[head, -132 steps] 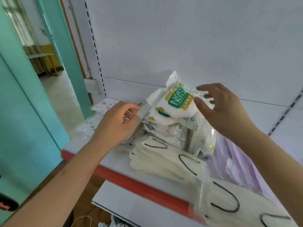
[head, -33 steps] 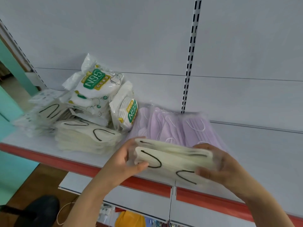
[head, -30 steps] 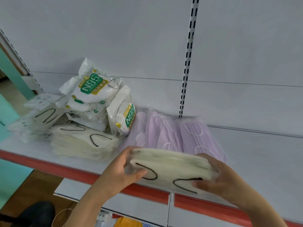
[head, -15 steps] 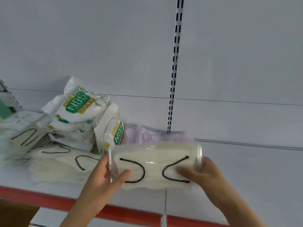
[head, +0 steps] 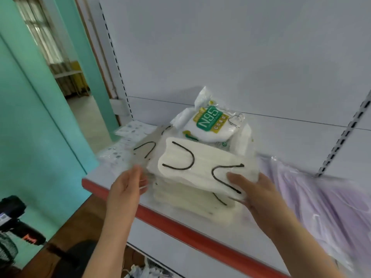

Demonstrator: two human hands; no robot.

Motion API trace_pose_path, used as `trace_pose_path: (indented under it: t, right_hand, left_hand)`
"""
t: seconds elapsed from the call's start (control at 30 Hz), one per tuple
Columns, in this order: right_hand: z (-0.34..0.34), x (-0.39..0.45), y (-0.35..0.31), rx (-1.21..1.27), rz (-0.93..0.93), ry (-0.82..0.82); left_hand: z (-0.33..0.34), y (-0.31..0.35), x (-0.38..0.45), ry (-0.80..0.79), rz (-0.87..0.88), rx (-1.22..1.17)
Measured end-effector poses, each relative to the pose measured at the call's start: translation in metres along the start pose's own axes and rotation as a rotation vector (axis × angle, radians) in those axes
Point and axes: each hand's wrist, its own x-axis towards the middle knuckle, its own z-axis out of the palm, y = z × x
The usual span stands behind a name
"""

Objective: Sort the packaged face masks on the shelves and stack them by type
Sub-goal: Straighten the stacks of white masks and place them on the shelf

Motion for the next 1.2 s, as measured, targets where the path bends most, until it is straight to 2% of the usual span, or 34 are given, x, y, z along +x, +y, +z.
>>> trace_pose_path:
  t: [0.1, 0.2, 0.3, 0.4, 0.47, 0.53, 0.63, 0.77, 0.9, 1.07, 1.13, 1.2]
  right_hand:
    - [0.022, 0.003, 0.019, -0.562, 0.009, 0.202]
    - [0.037, -0.004, 0.024, -0.825, 0.105, 0.322]
    - [0.042, -0.007, 0.036, -1.077, 0.136, 0.401]
    - [0.046, -0.006, 0.037, -1.002, 0.175, 0.408]
    - [0.048, -0.003, 0.032, -0.939, 0.201, 0.363]
    - [0.051, -0.001, 0.026, -0.966, 0.227, 0.272]
    - [0.054, 0.004, 0.028, -0.840, 0.213, 0.328]
    - [0.051, 0.009, 0.032, -0.840, 0.248, 0.334]
    - [0.048, 0.007, 0.030, -0.836, 0.239, 0.305]
    - [0.048, -0.004, 0.028, -0.833, 0.272, 0.258]
    - [0.050, -0.009, 0.026, -0.851, 0.265, 0.244]
    - [0.051, -0.013, 0.025, -0.866, 0.251, 0.233]
  left_hand:
    - [0.001, -0.004, 0.007, -0.159, 0.004, 0.216]
    - [0.013, 0.000, 0.018, -0.235, -0.013, 0.457]
    - [0.018, -0.013, 0.024, -0.289, -0.066, 0.511]
    - [0.012, -0.022, 0.023, -0.266, -0.074, 0.552]
    - [0.010, -0.020, 0.022, -0.316, -0.115, 0.511]
    - [0.010, -0.019, 0.025, -0.357, -0.187, 0.404]
    - [0.014, -0.020, 0.034, -0.396, -0.305, 0.192]
    - [0.021, -0.018, 0.039, -0.409, -0.458, -0.092]
    - [0.019, -0.010, 0.040, -0.505, -0.626, -0.199]
    - [0.024, -0.010, 0.027, -0.539, -0.494, -0.198]
    - [0.027, -0.008, 0.021, -0.562, -0.496, -0.254]
    - [0.031, -0.009, 0.017, -0.492, -0.510, -0.306]
